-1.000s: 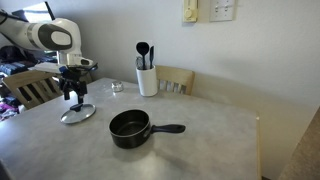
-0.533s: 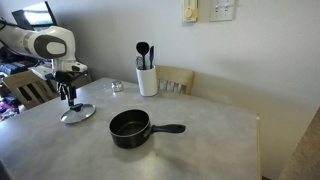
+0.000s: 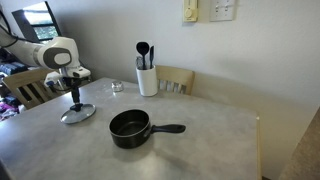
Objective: Pick up the lid from the counter, place it on the pot, then put it back on the counter
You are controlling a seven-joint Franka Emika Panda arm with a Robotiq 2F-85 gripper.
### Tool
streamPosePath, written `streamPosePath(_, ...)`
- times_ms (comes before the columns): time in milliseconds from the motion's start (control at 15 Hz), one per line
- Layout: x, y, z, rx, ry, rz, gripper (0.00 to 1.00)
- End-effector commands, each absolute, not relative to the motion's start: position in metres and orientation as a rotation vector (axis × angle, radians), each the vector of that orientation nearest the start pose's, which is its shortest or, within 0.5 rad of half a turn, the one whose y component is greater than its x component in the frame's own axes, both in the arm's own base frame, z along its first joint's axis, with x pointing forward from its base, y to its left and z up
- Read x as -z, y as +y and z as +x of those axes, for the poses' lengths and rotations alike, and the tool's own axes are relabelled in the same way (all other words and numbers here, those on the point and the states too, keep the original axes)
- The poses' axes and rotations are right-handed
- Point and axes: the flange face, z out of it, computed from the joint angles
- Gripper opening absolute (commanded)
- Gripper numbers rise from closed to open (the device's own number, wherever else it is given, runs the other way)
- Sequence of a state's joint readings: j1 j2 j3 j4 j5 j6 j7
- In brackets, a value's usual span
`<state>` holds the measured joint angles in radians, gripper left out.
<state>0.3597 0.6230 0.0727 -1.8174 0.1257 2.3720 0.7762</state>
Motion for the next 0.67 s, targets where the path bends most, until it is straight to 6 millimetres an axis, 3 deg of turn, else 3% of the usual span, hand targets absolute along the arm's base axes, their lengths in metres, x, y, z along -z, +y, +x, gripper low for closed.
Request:
streamPosePath(0, -0.177, 0.267, 0.598, -0.164, 0.802, -2.985, 1.0)
streamPosePath(133, -0.175, 0.266, 0.6, -0.184, 0.837, -2.98, 0.99)
streamPosePath(200, -0.175, 0.266, 0.597, -0.268, 0.881, -2.96, 0.74)
streamPosePath(333, -0.183, 0.268, 0.591, -0.321, 0.89, -2.96, 0.71)
streamPosePath(600, -0.193, 0.27, 0.584, -0.382, 0.867, -2.971, 0.43)
